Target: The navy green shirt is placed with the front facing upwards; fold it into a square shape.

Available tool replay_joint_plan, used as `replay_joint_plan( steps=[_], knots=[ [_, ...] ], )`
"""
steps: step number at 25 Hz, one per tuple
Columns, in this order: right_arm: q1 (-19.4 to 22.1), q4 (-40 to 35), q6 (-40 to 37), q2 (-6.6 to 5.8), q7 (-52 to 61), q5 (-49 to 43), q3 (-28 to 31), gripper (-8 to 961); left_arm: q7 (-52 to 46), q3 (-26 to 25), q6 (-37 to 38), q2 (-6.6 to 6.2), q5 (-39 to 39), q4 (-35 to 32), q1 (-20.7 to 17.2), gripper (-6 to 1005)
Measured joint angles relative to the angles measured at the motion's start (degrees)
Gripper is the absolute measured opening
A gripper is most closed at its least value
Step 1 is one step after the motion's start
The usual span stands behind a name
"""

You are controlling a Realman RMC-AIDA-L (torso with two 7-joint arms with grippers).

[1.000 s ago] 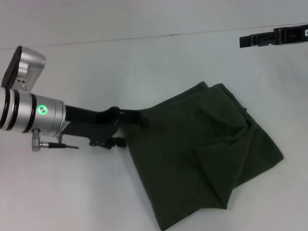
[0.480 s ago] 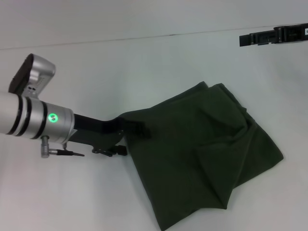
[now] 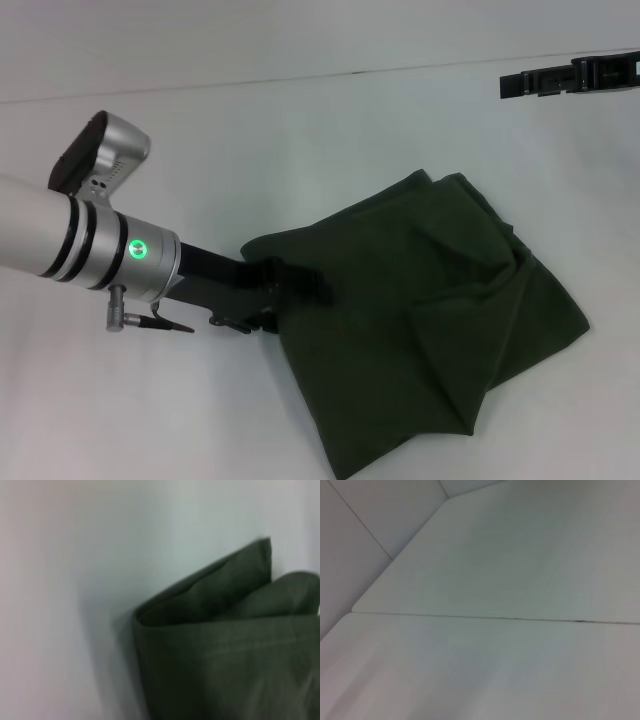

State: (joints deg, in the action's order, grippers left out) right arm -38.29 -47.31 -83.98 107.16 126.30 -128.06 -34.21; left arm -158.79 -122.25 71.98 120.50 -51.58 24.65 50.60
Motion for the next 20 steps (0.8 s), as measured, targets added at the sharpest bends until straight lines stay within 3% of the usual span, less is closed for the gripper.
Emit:
replay_joint_plan(
  steps=[6,14,20],
  knots=[
    [-0.02,-0.03,-0.05,-0.02,0.00,0.00,0.05,914,1.03,1.96,0.41,-0.24,0.00,-0.18,0.85,846],
    [0.12,0.29,-0.18,-0.02,0.00,0.00,0.20,914,1.20,2.50,0.04,0.49,-0.05,-0.22,2.00,670],
    [0.38,0.29,-0.31,-0.02,0.08,0.00,0.21,913,1.26,1.96,0.27,0.23,-0.37,2.00,1.05,377]
  ],
)
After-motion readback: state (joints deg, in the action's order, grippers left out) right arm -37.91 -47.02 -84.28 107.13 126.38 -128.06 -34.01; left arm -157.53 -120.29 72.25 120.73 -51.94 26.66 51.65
